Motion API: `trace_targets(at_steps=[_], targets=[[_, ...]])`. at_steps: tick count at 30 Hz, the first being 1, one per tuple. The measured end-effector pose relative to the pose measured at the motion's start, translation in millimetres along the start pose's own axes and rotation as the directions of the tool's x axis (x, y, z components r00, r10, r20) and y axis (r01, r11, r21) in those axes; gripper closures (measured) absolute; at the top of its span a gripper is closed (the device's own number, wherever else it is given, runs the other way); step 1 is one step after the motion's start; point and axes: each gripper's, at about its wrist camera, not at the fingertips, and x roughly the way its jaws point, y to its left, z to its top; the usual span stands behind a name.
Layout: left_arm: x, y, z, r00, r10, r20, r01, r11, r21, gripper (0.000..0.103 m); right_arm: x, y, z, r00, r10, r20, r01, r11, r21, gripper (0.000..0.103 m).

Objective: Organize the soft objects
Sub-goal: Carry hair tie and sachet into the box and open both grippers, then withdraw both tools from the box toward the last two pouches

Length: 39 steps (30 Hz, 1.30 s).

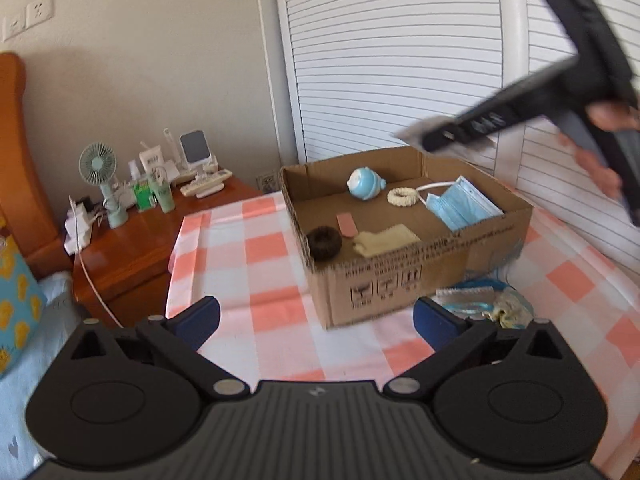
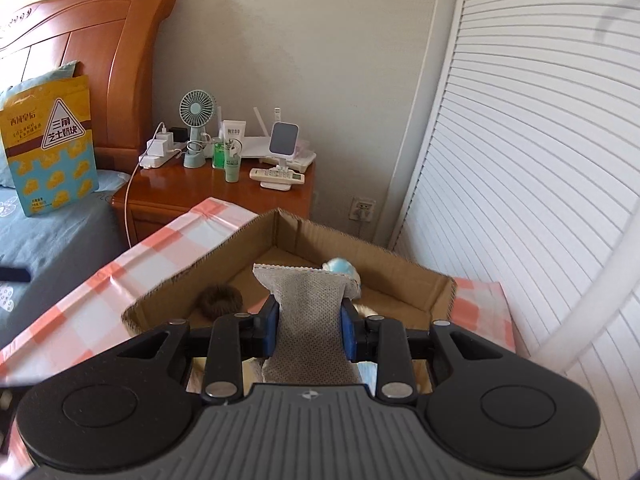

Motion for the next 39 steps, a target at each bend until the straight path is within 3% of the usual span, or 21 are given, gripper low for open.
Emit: trace_targets(at_steps=[4, 6, 7, 8, 9, 15, 28, 34, 39], targets=[[-2, 4, -12, 1.000, 0.008, -0.021, -0.008, 0.999, -0.044, 0.001, 34, 8, 27, 1.000, 0.003, -0.009, -0.003, 1.000, -0.015, 0.067], [-3, 2, -17, 1.000, 0.007, -0.029, -0.008, 0.998, -0.058, 0.001, 53, 11, 38, 1.000, -0.020, -0.012, 0.020, 1.000, -0.019, 0.047], [-5, 1, -19, 1.000, 0.002, -0.028, -0.004, 0.998, -0.062, 0.001, 62, 12, 42, 0.999, -0.037, -0.009, 0.037, 0.999, -0.018, 0.027], [-7, -1, -21, 1.000, -0.003, -0.028, 0.001, 0.998, -0.066, 0.001, 71, 12, 45, 0.998, -0.060, -0.010, 0.060, 0.998, -0.012, 0.013], [-8, -2, -22, 1.000, -0.005, -0.029, 0.003, 0.998, -0.067, 0.001, 78, 12, 47, 0.996, -0.084, -0.014, 0.084, 0.997, 0.000, 0.011], [-13, -6, -25, 1.000, -0.003, -0.030, 0.001, 0.997, -0.078, 0.001, 69, 16, 32, 0.996, -0.070, -0.057, 0.071, 0.997, 0.033, 0.003], [-33, -22, -23, 1.000, -0.014, -0.017, 0.013, 0.999, -0.051, 0.001, -37, 48, -13, 0.999, -0.044, -0.017, 0.044, 0.999, -0.021, 0.000], [-29, -26, -26, 1.000, -0.016, -0.026, 0.014, 0.998, -0.057, 0.001, -58, 39, -57, 0.993, -0.105, -0.049, 0.108, 0.993, 0.046, 0.000], [-22, -31, -32, 0.998, -0.027, -0.058, 0.024, 0.998, -0.063, 0.001, -54, 26, -107, 0.985, -0.128, -0.113, 0.144, 0.979, 0.147, 0.000]])
